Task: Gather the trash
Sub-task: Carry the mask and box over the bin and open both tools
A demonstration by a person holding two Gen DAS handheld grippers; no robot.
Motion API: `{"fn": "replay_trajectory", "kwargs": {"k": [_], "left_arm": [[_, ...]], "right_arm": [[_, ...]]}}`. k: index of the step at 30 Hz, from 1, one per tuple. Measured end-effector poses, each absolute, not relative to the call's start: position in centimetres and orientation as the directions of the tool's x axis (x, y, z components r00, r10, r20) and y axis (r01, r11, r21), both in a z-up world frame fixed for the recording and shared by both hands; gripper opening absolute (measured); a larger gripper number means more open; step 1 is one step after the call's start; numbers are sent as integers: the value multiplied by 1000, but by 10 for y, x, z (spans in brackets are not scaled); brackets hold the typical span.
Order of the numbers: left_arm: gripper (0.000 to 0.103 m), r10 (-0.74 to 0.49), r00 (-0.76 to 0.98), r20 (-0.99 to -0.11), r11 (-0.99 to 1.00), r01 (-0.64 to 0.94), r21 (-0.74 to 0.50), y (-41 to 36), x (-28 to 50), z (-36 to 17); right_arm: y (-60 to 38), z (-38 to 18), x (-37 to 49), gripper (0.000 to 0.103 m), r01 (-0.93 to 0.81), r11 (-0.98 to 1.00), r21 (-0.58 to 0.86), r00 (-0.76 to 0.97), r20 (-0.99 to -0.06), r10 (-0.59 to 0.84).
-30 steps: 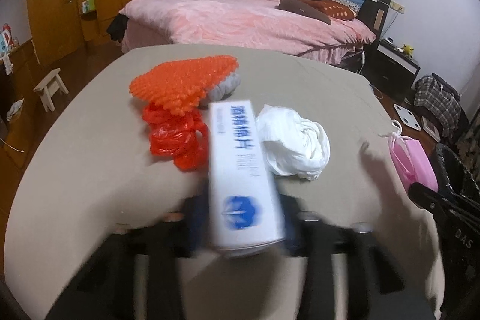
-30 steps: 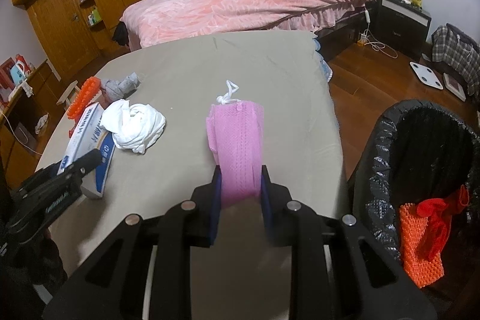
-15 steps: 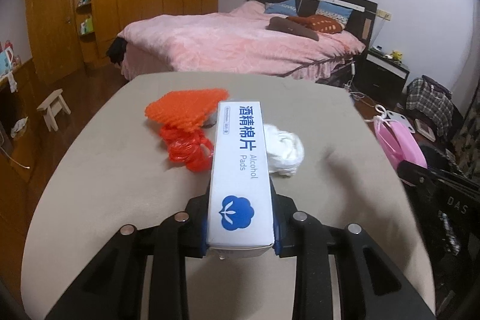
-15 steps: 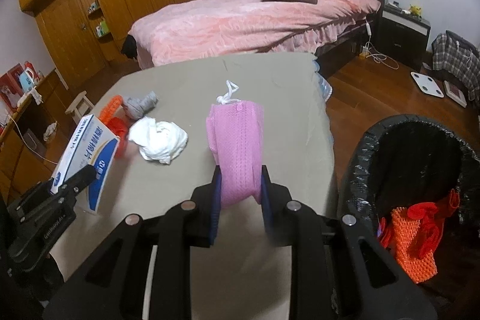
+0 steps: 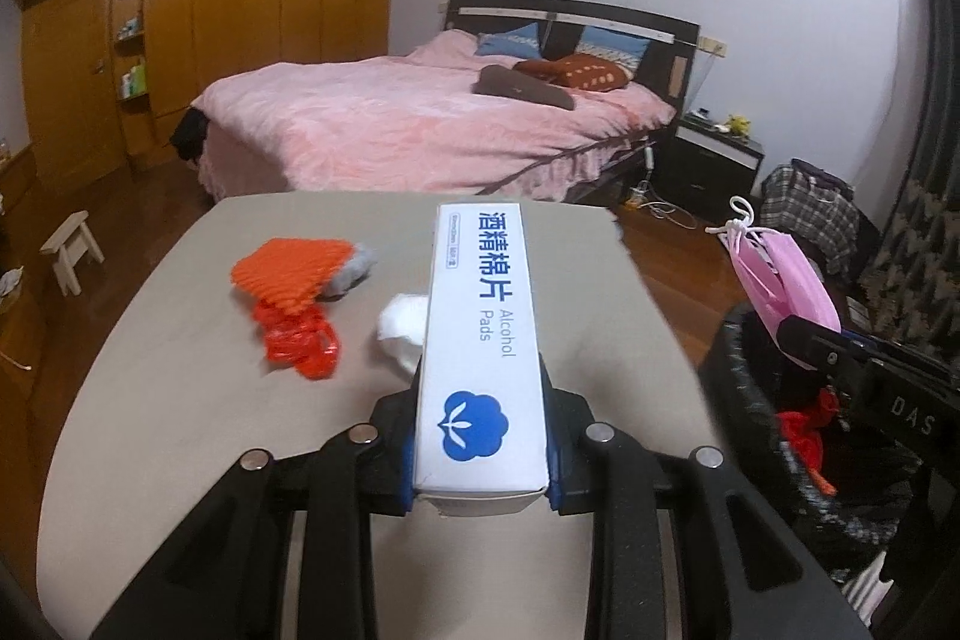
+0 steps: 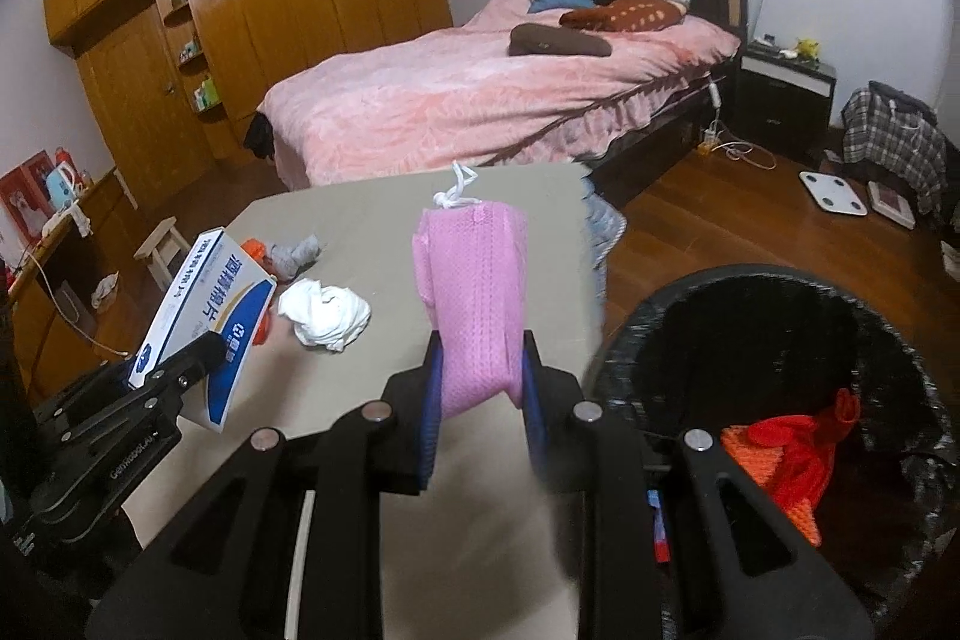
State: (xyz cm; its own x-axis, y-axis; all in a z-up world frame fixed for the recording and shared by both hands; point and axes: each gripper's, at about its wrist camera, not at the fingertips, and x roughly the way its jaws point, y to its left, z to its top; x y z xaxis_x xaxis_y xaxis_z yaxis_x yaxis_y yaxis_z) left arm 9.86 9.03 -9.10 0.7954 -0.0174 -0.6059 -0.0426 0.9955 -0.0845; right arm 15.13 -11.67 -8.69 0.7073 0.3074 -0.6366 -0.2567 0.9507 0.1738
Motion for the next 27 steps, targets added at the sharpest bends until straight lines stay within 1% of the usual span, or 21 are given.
{"fn": "replay_trajectory", "kwargs": {"k": [15,27], "left_arm": [[30,-158,804,-574,987,124,-99,7,97,-71],[30,-265,792,-550,961,265,-81,-65,109,-63]], "right_arm": [[-189,-75,122,23,-130,977,166,772,-602,205],[-262,-70,106,23,-20,989,145,810,-577,101]]}}
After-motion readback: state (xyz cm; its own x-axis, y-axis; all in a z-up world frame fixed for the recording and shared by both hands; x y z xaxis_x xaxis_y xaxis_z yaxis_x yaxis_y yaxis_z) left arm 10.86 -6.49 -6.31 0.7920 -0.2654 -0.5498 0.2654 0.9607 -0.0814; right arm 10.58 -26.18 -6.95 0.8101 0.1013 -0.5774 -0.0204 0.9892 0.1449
